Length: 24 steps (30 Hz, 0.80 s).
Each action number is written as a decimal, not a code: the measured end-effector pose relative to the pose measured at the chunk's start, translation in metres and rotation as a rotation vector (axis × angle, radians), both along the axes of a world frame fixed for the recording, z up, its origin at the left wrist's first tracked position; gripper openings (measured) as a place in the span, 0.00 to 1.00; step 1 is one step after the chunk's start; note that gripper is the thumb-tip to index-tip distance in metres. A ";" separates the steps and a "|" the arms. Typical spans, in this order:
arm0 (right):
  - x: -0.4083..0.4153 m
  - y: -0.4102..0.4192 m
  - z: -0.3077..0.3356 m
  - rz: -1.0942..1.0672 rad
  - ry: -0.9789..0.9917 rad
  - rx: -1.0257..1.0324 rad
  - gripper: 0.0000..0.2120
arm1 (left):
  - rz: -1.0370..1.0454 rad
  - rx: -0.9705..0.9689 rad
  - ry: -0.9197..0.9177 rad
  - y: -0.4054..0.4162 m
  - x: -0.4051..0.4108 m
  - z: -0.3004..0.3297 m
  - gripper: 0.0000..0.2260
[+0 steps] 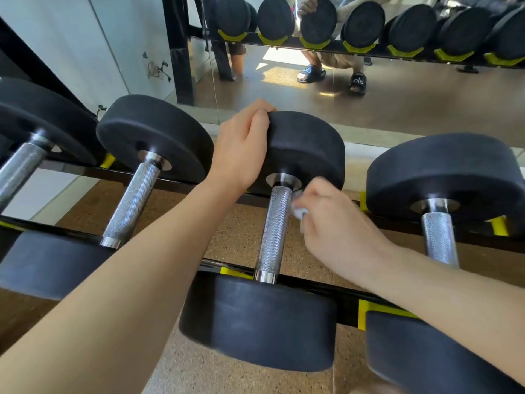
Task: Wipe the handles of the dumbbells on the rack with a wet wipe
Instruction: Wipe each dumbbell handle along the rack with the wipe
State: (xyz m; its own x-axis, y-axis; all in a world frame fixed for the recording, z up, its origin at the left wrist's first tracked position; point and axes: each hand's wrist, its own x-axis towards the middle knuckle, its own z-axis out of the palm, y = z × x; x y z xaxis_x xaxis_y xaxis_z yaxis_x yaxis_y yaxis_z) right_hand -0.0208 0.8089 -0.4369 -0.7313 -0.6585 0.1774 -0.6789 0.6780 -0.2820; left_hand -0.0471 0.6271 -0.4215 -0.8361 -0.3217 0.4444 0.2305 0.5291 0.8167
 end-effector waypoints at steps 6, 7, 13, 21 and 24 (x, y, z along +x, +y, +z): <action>-0.015 -0.015 -0.016 -0.362 -1.482 -0.747 0.15 | 0.000 -0.002 0.009 0.000 0.000 0.001 0.16; -0.016 -0.012 -0.015 -0.367 -1.534 -0.754 0.17 | 0.000 -0.001 0.010 0.000 -0.001 0.001 0.16; -0.015 0.005 0.015 -0.301 -1.556 -0.862 0.09 | -0.007 0.001 0.007 -0.001 -0.002 -0.001 0.16; 0.009 -0.011 0.011 0.597 -0.192 0.010 0.20 | -0.006 0.008 -0.034 0.000 0.002 0.002 0.16; 0.013 -0.003 0.024 0.513 -0.425 -0.030 0.17 | -0.003 0.001 -0.038 0.000 0.003 0.001 0.16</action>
State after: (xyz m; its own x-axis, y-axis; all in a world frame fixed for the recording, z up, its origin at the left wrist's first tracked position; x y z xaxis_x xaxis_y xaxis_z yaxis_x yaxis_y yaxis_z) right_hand -0.0076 0.8063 -0.4131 -0.3368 -0.9410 -0.0334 -0.7389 0.2861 -0.6101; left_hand -0.0444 0.6269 -0.4202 -0.8535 -0.3194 0.4116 0.2009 0.5272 0.8257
